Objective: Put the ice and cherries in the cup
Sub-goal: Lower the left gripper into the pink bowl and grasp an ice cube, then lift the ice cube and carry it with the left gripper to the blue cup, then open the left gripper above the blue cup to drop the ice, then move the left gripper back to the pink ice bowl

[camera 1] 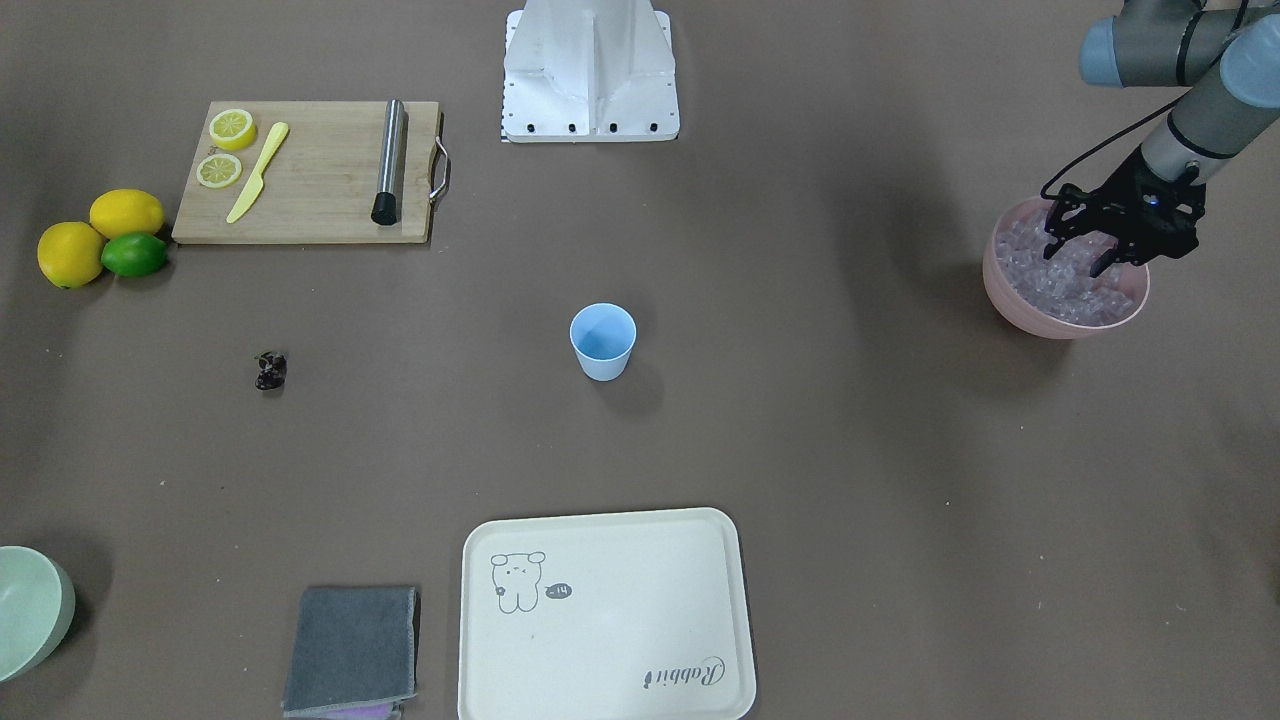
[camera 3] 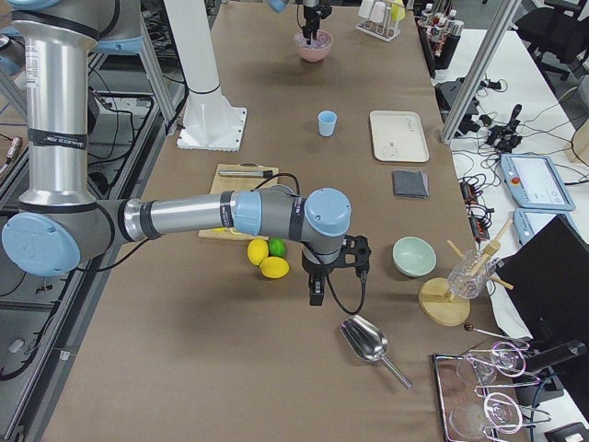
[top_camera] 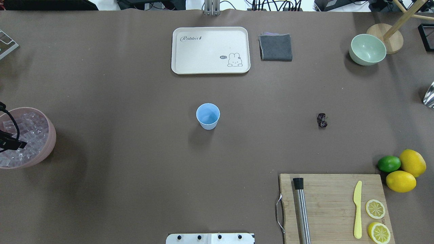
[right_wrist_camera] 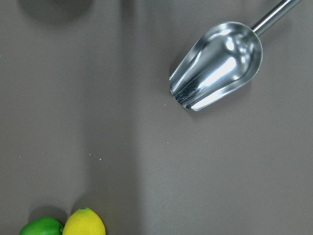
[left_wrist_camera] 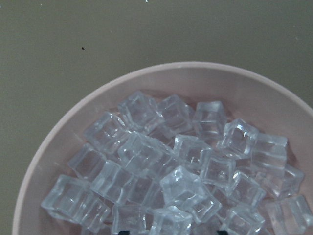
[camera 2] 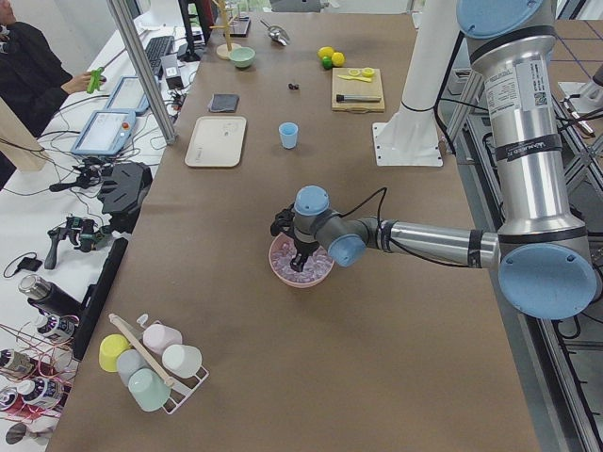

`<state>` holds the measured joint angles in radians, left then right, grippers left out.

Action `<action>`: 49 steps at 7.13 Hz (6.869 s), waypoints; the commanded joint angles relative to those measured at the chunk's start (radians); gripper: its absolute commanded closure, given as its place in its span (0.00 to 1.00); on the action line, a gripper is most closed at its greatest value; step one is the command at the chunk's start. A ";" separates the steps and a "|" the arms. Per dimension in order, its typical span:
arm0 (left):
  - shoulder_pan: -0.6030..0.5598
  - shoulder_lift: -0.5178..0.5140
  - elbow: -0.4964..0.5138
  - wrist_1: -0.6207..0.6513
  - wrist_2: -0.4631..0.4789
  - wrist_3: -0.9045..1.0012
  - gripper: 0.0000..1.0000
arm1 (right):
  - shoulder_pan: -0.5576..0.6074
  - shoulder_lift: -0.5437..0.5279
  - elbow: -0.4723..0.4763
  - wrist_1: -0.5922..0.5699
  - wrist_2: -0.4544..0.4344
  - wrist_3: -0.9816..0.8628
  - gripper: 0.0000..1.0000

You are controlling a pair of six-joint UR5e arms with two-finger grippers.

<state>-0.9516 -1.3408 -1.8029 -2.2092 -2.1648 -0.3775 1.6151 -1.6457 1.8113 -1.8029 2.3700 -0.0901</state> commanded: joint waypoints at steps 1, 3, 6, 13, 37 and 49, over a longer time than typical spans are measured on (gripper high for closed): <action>0.001 0.003 0.005 0.000 -0.003 0.000 0.34 | 0.002 0.000 0.002 -0.001 0.000 0.000 0.00; 0.013 0.011 0.004 -0.001 -0.001 0.000 0.50 | 0.006 0.000 0.003 0.000 0.000 0.000 0.00; 0.020 0.014 -0.001 -0.003 -0.001 0.000 0.88 | 0.012 -0.005 0.003 0.000 0.000 0.000 0.00; -0.102 0.022 -0.050 -0.017 0.014 0.002 1.00 | 0.020 -0.005 0.014 -0.001 0.018 0.000 0.00; 0.494 -0.853 0.165 -0.009 0.596 -0.675 0.02 | 0.019 -0.003 0.000 0.002 0.015 -0.002 0.00; -0.170 -0.040 -0.154 0.137 -0.047 0.026 0.02 | 0.019 0.007 0.013 0.004 0.028 -0.003 0.00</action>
<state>-1.0979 -1.3960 -2.0446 -2.0084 -2.1824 -0.3720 1.6337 -1.6388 1.8230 -1.7994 2.3985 -0.0936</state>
